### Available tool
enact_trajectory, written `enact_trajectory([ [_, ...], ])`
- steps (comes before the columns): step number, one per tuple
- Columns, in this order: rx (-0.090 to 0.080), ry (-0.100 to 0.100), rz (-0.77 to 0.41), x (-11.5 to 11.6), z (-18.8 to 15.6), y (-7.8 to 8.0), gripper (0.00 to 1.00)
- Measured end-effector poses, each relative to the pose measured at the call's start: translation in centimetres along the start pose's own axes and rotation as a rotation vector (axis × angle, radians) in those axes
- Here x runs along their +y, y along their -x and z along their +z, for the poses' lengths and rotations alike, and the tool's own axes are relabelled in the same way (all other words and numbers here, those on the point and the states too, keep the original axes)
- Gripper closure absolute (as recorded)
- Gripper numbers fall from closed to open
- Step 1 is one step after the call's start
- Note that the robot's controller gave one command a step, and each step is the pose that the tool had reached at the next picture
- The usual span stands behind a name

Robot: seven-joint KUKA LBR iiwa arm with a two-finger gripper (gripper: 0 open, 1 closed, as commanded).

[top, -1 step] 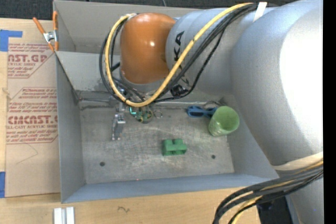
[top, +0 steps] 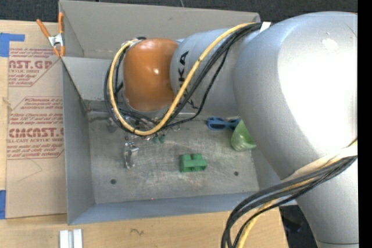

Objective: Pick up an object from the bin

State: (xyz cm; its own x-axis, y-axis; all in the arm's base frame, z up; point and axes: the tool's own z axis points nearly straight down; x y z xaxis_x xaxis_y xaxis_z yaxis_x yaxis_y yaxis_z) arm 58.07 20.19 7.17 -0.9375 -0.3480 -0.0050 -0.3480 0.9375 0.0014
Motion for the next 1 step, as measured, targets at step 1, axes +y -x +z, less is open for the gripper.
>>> enact_trajectory([
  [1, 0.005, -0.003, -0.053, -5.18, -0.72, -3.01, 0.00],
])
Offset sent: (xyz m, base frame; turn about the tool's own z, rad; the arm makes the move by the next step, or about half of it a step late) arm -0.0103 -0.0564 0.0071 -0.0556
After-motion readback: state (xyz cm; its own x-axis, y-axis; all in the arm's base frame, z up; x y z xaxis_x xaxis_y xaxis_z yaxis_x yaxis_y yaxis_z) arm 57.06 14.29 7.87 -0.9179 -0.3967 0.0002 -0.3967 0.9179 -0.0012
